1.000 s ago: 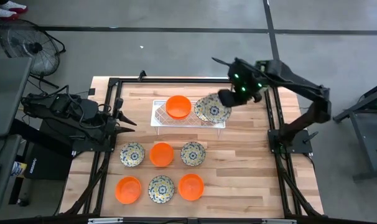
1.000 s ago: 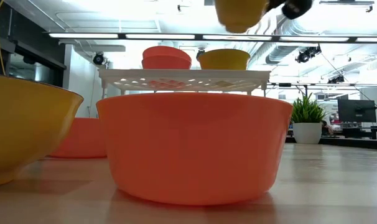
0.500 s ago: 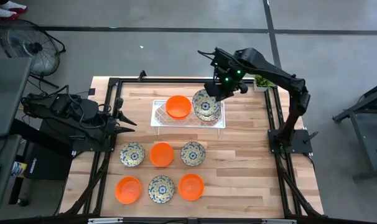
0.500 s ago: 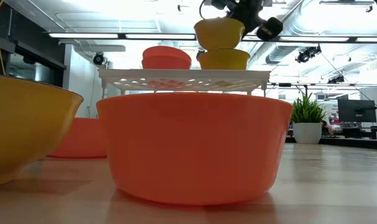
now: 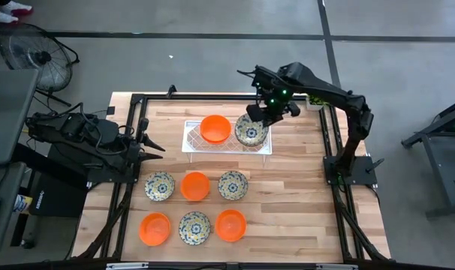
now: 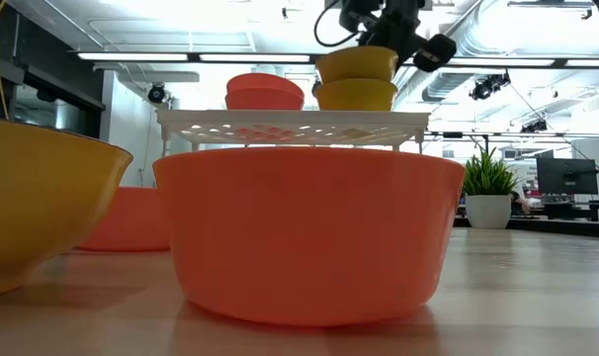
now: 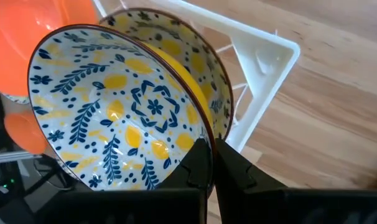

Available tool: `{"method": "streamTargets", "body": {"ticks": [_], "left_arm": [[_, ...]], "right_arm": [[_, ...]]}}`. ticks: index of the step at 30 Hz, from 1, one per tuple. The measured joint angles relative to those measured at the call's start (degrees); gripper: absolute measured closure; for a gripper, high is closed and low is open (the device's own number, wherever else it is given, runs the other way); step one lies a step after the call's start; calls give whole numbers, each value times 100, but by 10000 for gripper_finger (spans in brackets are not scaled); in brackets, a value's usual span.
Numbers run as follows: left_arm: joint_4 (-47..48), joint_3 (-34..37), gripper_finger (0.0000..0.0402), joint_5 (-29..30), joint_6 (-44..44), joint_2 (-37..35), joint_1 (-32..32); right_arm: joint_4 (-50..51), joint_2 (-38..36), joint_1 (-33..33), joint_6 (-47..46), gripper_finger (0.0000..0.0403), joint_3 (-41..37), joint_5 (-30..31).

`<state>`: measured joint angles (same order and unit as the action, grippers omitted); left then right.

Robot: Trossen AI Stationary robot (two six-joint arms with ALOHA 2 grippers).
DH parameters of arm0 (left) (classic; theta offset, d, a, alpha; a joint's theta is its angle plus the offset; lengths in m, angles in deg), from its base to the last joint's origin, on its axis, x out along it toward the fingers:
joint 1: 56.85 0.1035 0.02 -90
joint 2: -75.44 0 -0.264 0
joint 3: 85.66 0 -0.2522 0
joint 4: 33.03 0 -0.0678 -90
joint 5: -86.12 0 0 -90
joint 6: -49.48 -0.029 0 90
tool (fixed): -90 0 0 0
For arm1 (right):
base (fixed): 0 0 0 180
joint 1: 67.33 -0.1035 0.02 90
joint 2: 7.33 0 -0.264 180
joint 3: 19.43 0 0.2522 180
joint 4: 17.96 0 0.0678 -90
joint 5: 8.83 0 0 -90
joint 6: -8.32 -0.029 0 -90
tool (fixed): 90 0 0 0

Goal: Pick & Place Mini bowls
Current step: Stack the yellow patterned bowl on top of the other yellow patterned bowl on the shelf

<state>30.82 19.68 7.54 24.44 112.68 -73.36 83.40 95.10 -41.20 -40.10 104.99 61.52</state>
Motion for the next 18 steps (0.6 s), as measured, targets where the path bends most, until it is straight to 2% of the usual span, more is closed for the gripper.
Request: {"method": "streamTargets", "body": {"ticks": [8, 18], "left_arm": [[0, 0, 302, 0, 70, 0, 0], [0, 0, 302, -15, 91, 0, -1]], "right_arm": [[-518, 0, 9, -53, 403, -361, 43], [-582, 0, 7, 6, 401, -479, 175]]}}
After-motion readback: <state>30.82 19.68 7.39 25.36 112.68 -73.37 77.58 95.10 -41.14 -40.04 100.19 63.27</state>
